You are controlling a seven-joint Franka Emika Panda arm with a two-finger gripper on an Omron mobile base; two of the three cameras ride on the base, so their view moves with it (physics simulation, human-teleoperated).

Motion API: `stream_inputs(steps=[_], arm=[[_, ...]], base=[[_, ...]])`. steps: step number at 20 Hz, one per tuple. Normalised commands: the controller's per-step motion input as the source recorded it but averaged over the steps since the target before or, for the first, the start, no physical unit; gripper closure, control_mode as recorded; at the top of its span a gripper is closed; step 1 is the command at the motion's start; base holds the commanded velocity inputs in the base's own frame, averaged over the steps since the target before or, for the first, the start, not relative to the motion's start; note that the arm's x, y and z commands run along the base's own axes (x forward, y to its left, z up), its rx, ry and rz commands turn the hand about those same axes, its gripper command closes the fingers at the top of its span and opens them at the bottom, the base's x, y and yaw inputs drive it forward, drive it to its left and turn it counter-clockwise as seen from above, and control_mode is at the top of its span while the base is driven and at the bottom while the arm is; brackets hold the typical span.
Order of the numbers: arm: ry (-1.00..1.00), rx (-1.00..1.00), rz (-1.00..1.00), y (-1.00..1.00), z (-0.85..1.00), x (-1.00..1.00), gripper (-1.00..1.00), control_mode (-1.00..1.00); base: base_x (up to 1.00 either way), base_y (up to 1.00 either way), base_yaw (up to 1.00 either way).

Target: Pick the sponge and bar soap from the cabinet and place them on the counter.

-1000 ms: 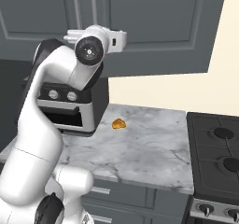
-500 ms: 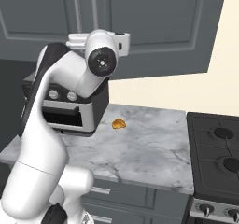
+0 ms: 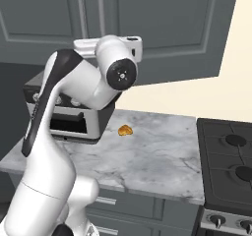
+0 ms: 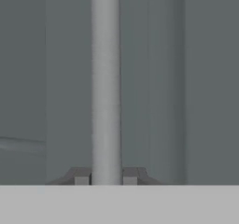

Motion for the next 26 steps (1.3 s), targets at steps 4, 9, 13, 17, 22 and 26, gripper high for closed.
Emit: stream_inputs(steps=[4,9,13,17,22,26], arm=[[-0.04,0.0,0.08,-0.47,0.35,-0.56,1.0,-1.0],[-0.04,0.0,0.08,-0.48,0.32,-0.54,1.0,-1.0],[-0.04,0.0,0.09,-0.49,0.32,-0.55,1.0,-1.0],[-0.04,0.0,0.09,-0.5,0.32,-0.54,1.0,-1.0],[-0.04,0.0,0.08,-0.47,0.26,-0.51,1.0,-1.0],[-0.04,0.0,0.08,-0.42,0.21,-0.44,1.0,-1.0]], base=[[0.0,0.0,0.0],[0.0,0.0,0.0],[0.0,0.0,0.0],[0.0,0.0,0.0],[0.0,0.0,0.0],[0.0,0.0,0.0]])
